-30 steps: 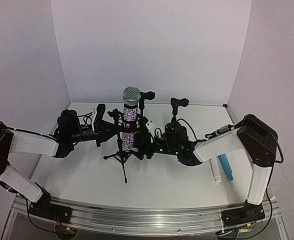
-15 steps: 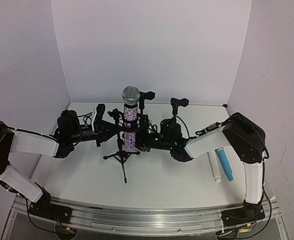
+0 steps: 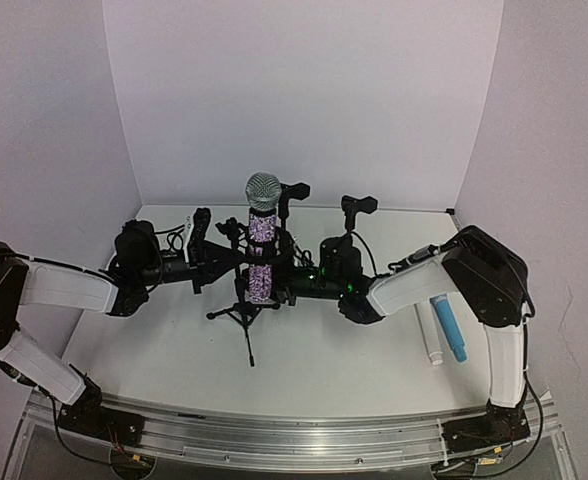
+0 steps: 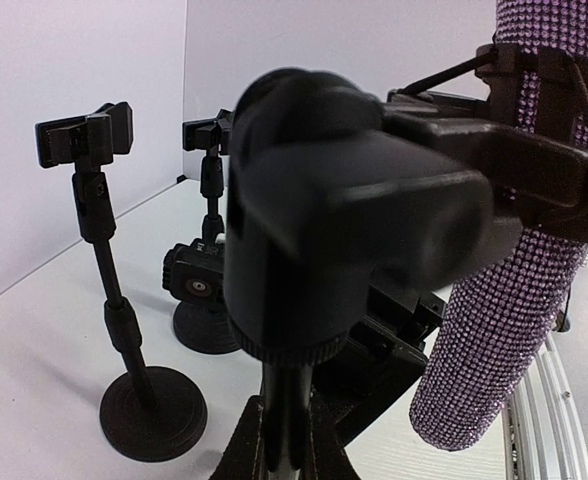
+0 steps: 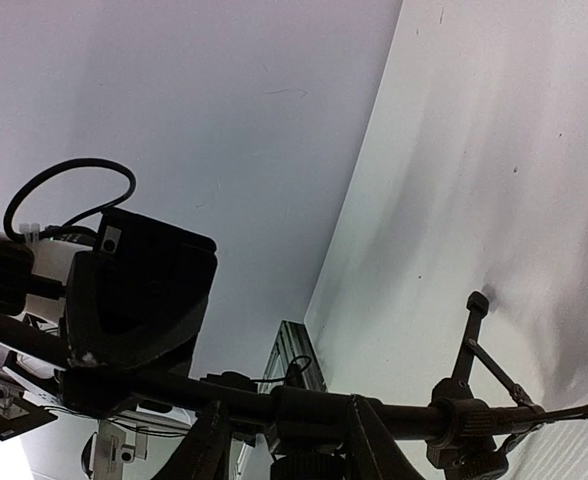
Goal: Remove the microphone from the stand
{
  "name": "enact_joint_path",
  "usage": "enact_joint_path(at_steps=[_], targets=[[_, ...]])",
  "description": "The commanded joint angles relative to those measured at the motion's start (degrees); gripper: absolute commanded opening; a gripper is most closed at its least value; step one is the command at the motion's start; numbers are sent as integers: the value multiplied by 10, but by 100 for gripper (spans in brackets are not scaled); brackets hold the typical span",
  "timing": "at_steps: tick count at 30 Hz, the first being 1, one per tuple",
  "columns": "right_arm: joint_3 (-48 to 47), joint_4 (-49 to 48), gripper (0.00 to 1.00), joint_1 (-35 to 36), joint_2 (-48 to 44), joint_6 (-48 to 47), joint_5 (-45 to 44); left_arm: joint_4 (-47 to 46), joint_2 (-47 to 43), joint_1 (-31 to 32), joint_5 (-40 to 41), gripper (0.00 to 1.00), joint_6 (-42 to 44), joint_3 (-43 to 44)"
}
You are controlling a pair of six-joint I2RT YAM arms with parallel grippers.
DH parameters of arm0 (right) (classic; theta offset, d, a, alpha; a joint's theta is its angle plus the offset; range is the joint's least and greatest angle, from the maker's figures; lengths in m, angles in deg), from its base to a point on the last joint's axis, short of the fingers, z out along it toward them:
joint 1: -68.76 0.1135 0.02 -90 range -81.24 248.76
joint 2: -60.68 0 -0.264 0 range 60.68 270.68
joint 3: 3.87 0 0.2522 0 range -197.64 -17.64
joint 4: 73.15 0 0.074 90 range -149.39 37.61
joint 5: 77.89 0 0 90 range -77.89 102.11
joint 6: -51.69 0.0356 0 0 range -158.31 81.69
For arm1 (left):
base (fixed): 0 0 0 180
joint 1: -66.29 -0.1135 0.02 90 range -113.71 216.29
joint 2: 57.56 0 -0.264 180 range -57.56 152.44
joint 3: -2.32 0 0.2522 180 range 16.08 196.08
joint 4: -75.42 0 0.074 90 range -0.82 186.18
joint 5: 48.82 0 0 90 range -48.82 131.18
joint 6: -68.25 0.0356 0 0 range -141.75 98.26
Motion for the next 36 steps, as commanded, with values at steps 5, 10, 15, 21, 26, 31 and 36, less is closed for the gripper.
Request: enact_joint_path(at_steps=[5,10,15,21,26,31,36], targets=[[10,-20,36,9,9,31,14,5,4,0,6,0,-9,-3],[22,-20,32,9,9,34,7,6,2,0,5,0,-9,-4],[24,-20,20,9,7,32,7,6,3,0,6,0,-9,-4],[22,-18,2,9,7,12,9,7,5,0,3,0,-10,-3],[24,66,0,10,-23,-188,-1,8,7,0,7,0,-23,-3],[29,119,0,18,-63,-531,-40,13,9,0,4,0,-38,-5],[15,119,0,18,-56,-743,-53,17,12,0,3,0,-41,-4]])
